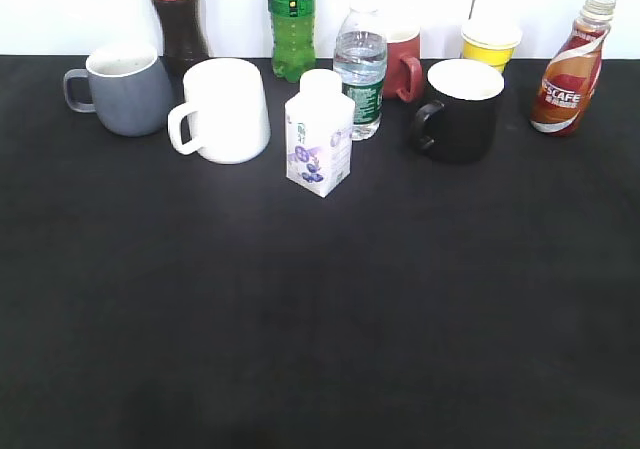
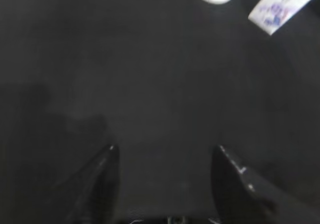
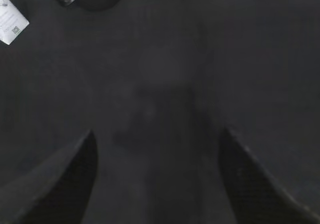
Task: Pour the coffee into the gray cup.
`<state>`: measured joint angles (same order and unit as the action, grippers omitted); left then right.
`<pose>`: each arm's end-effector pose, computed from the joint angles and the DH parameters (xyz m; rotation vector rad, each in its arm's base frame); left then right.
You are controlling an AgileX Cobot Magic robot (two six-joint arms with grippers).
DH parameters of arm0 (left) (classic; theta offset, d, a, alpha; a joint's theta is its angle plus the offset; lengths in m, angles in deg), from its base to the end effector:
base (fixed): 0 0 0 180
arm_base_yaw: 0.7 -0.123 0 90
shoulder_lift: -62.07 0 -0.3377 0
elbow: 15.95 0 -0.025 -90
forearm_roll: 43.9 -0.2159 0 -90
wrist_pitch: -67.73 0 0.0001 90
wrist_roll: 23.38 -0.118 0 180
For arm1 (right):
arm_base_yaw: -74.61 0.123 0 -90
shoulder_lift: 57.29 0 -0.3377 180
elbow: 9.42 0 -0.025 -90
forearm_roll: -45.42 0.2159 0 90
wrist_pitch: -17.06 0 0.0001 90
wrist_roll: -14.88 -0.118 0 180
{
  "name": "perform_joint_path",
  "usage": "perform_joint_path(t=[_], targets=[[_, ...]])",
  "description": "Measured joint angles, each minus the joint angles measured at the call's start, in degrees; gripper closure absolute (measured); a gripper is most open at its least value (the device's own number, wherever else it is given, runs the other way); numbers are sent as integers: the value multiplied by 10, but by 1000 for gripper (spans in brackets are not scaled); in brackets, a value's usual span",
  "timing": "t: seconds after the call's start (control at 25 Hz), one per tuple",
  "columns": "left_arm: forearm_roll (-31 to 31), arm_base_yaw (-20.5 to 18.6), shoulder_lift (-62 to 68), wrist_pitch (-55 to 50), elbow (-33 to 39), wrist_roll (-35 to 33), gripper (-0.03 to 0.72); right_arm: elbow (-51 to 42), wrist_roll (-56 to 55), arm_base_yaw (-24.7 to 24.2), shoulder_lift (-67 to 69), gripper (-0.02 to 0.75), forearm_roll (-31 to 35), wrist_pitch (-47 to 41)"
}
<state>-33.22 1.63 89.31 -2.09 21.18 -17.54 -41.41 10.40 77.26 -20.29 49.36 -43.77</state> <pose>-0.0335 -0.0192 0.3129 -0.0604 2.3413 -0.3073 0.0130 0.0077 0.3516 0.0423 2.2674 0.1518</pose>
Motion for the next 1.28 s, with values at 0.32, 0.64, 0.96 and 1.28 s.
perform_joint_path(t=[0.32,0.64,0.96,1.28], targets=[[-70,0,-36,33,89,-50,247,-176,28,0,-157,151,-46,11],[-71,4,-37,87,112,-75,247,-176,63,0,-157,151,-28,12],[-71,4,-37,87,112,-75,303,-176,68,0,-157,151,-24,12],[-71,3,-49,87,112,-76,326,-176,68,-3,-166,151,-24,12]])
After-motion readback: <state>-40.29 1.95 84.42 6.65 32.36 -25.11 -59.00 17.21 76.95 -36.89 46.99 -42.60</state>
